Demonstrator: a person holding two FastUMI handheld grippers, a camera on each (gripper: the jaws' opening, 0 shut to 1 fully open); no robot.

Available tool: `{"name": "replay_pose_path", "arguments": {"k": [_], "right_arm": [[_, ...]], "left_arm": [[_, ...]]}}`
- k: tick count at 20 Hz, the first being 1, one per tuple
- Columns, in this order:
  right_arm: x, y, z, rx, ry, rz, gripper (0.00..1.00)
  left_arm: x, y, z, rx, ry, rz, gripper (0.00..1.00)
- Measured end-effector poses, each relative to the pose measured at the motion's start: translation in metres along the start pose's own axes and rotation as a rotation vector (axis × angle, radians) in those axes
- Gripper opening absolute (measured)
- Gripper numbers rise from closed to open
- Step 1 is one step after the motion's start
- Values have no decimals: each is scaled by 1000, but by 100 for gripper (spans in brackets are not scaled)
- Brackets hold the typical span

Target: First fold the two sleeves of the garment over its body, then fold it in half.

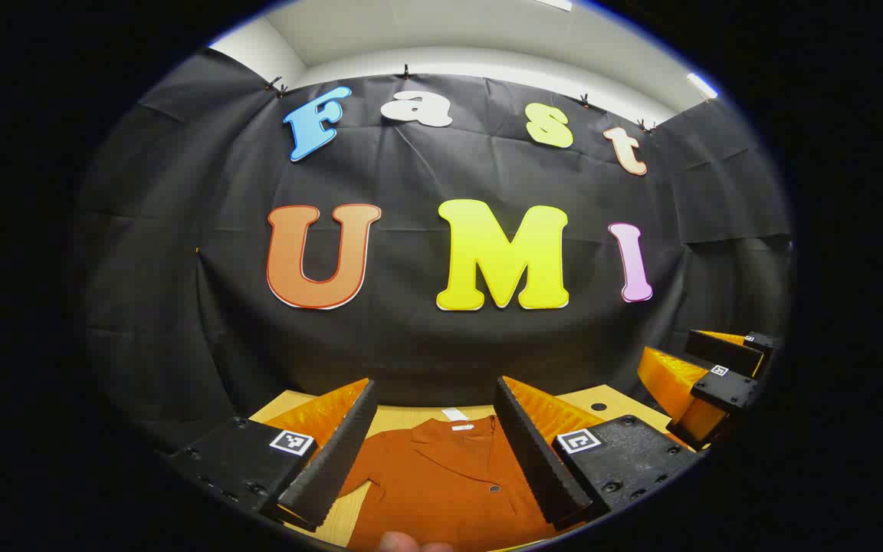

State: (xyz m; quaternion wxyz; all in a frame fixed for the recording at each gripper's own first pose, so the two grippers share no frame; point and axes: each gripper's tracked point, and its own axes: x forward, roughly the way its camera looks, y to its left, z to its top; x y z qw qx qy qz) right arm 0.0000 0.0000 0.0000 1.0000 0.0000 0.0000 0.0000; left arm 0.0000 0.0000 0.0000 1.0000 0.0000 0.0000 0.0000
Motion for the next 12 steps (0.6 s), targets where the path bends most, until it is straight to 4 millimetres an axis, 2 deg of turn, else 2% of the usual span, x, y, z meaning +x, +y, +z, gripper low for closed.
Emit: {"name": "replay_pose_path", "arguments": {"k": [9,12], "right_arm": [[5,-16,6,10,-4,-12,94],[7,-22,1,19,13,-21,94]], "left_arm": [[4,-9,-3,-6,10,2,99],[3,-10,-2,-6,7,4,99]]}}
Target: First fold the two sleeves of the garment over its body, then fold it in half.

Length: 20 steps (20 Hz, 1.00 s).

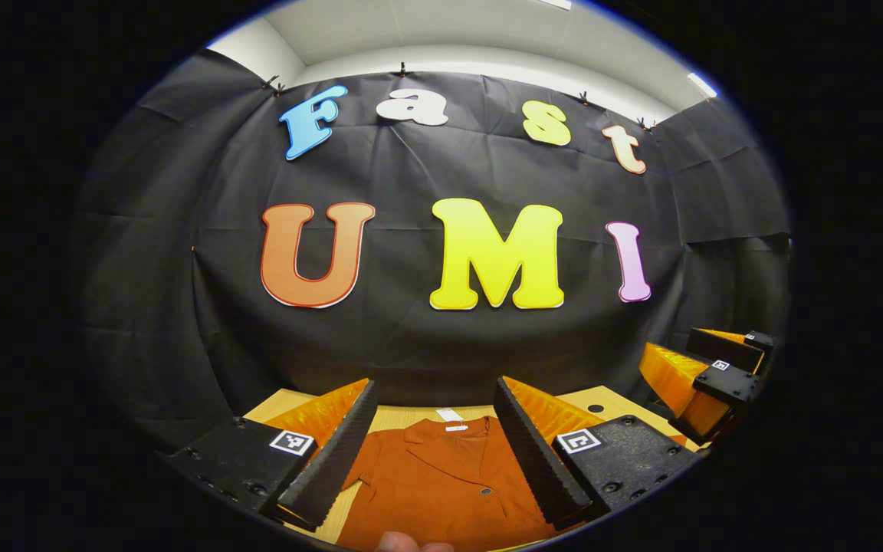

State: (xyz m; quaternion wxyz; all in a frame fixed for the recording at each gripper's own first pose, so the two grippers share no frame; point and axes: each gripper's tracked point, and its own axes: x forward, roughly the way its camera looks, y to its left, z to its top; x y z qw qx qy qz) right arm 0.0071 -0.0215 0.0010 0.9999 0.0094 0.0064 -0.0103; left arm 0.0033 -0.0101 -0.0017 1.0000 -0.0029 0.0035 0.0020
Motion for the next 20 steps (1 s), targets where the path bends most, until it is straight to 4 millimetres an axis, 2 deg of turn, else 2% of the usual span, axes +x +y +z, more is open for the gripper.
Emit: {"name": "replay_pose_path", "arguments": {"k": [4,8,20], "right_arm": [[-1,-5,0,-11,-1,-7,94],[6,-14,-14,-16,42,-15,94],[18,-18,-13,-11,42,-20,95]], "left_arm": [[0,2,-2,-4,8,2,99],[3,5,-3,-2,5,6,99],[14,5,-2,13,3,8,99]]}}
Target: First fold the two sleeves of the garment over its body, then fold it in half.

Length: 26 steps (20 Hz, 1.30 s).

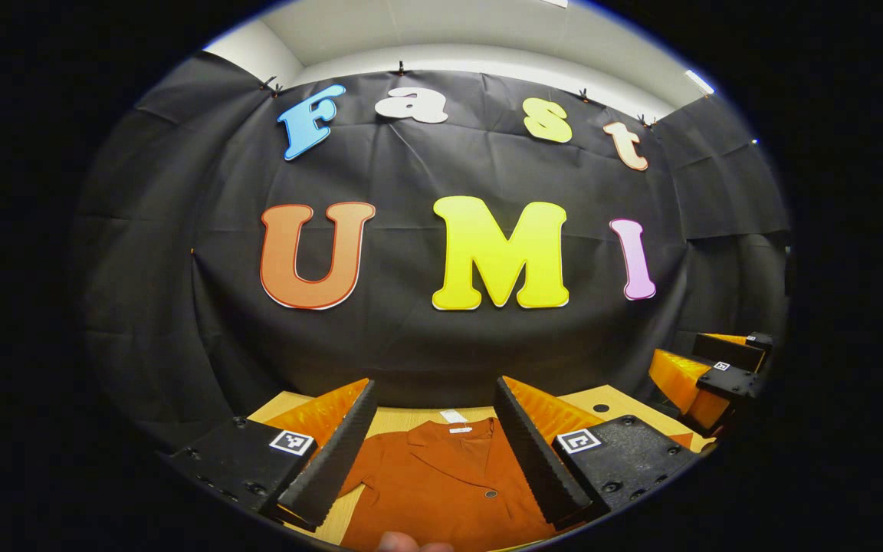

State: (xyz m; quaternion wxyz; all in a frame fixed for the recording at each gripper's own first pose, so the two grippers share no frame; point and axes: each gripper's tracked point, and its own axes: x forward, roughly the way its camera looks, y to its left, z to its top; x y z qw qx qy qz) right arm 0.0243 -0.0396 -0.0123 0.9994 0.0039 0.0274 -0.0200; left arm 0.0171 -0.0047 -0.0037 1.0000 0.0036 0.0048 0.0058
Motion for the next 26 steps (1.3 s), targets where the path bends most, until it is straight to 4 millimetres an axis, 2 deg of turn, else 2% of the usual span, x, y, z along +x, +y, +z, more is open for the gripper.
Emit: {"name": "replay_pose_path", "arguments": {"k": [4,10,14,17,20,22,23,24,26], "right_arm": [[1,-3,-1,5,8,-3,95],[2,-18,-5,23,21,-32,94],[3,-32,-8,31,29,-54,95],[5,-50,-16,44,47,-76,95],[8,-86,-24,60,64,-128,95],[9,-124,-36,79,84,-189,95],[9,-143,-46,90,98,-219,95],[7,-172,-65,108,130,-270,95],[2,-212,-103,141,195,-346,95]], "left_arm": [[0,-1,0,-1,4,1,99],[1,-6,1,5,3,-4,99],[1,-11,-2,5,16,-8,99],[3,-15,-6,11,28,-12,99],[4,-20,-12,20,46,-22,99],[4,-24,-18,31,62,-31,99],[6,-26,-20,37,71,-35,99],[6,-28,-22,41,78,-41,99],[7,-35,-28,50,98,-53,99]]}}
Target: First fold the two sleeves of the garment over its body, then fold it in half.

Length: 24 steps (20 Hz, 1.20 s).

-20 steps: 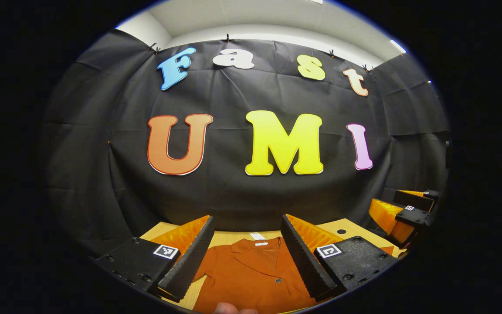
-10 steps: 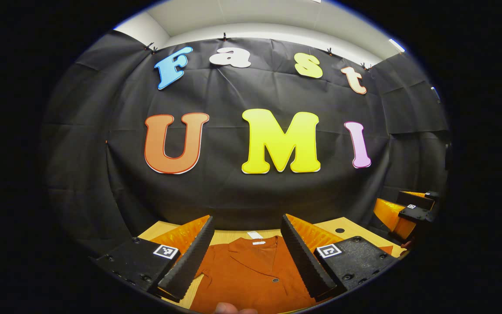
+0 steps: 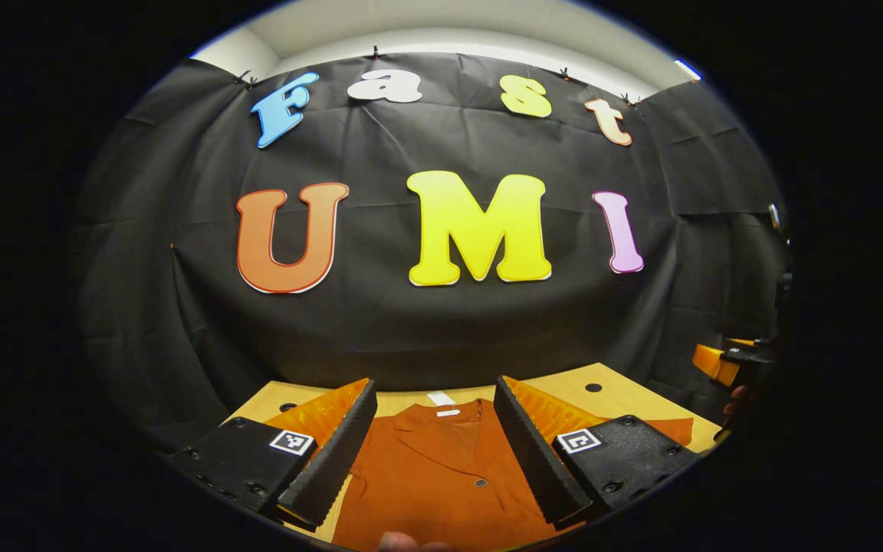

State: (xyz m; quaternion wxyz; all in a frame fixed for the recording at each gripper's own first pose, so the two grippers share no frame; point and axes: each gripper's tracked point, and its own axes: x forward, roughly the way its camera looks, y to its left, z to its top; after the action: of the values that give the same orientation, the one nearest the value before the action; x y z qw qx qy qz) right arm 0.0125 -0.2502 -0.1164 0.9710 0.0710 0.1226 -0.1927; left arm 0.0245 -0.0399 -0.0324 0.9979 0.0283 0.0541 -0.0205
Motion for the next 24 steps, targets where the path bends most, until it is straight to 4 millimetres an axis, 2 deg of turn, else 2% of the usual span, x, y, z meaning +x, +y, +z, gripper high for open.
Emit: {"name": "replay_pose_path", "arguments": {"k": [3,7,9,12,15,18,20,24], "right_arm": [[16,-55,-52,15,102,-93,95],[30,-103,-123,69,246,-227,95],[38,-115,-155,84,334,-273,95],[57,-121,-190,106,424,-317,95],[69,-130,-214,103,478,-364,96],[70,-141,-235,120,531,-403,96],[72,-142,-241,104,537,-397,96],[73,-138,-236,101,532,-373,96]], "left_arm": [[2,-7,-4,22,17,-7,99],[3,-7,-11,53,45,3,99],[2,-3,-16,58,66,20,99],[1,4,-21,63,88,47,100],[-1,11,-26,68,114,67,100],[-2,16,-23,85,110,76,100],[-3,19,-23,92,110,81,99],[-6,26,-29,73,129,93,99]]}}
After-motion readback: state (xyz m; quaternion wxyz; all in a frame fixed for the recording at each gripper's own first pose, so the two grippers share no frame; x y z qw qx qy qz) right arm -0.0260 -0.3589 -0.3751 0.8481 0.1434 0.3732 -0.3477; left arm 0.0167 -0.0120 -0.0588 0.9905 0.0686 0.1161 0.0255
